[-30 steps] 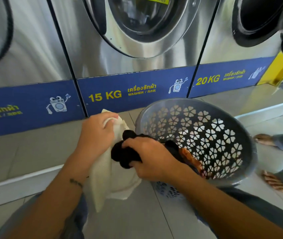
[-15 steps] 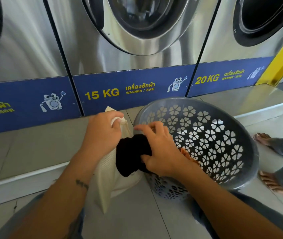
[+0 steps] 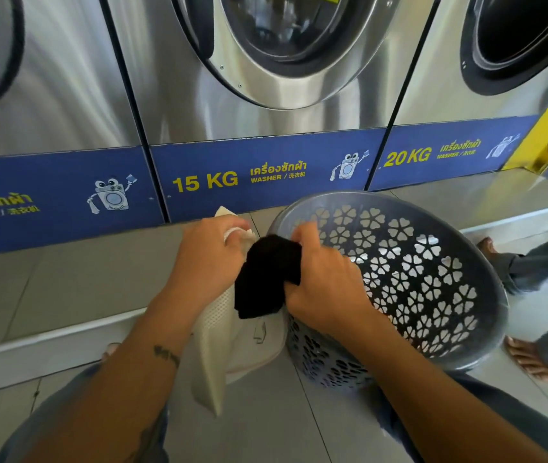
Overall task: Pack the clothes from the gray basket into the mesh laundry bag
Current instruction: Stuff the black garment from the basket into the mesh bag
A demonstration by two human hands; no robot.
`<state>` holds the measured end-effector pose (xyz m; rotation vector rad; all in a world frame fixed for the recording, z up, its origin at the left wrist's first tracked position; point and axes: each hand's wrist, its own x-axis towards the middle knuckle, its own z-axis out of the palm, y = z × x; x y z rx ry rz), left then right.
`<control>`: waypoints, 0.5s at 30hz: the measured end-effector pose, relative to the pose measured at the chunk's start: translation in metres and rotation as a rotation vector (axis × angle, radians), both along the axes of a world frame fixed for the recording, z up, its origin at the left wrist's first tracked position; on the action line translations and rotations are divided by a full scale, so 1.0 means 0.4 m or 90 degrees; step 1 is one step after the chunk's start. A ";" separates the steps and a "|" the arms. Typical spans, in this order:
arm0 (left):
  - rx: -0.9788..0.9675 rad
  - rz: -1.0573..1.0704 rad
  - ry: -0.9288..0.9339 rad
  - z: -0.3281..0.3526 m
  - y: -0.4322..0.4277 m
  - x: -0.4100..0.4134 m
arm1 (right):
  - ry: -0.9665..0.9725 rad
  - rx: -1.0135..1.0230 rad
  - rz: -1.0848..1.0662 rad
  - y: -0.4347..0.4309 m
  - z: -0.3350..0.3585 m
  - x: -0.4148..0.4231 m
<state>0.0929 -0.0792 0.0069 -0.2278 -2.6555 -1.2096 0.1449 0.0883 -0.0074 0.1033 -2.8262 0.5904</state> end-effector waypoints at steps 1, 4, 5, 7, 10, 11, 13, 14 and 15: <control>0.018 0.006 -0.004 0.007 0.003 0.003 | 0.037 0.012 0.001 -0.018 0.007 0.000; 0.045 0.037 0.000 0.020 -0.003 0.007 | 0.020 0.219 0.127 -0.059 -0.017 0.007; 0.041 0.045 -0.002 0.021 -0.007 0.007 | -0.042 0.294 0.182 -0.057 -0.030 0.011; 0.019 0.049 -0.006 0.019 -0.015 0.003 | -0.128 0.291 0.246 -0.022 -0.033 0.009; -0.003 0.043 -0.006 0.016 -0.017 -0.004 | -0.125 0.004 0.233 0.046 -0.025 -0.002; -0.005 0.040 -0.010 0.015 -0.015 -0.006 | -0.133 -0.062 0.196 0.071 -0.030 -0.010; -0.008 0.032 -0.018 0.012 -0.010 -0.008 | -0.244 -0.165 0.122 0.113 -0.041 -0.019; -0.011 0.026 -0.019 0.012 -0.008 -0.007 | -0.325 -0.227 0.103 0.126 -0.049 -0.019; -0.015 0.018 -0.021 0.011 -0.005 -0.006 | -0.394 -0.296 0.091 0.134 -0.061 -0.019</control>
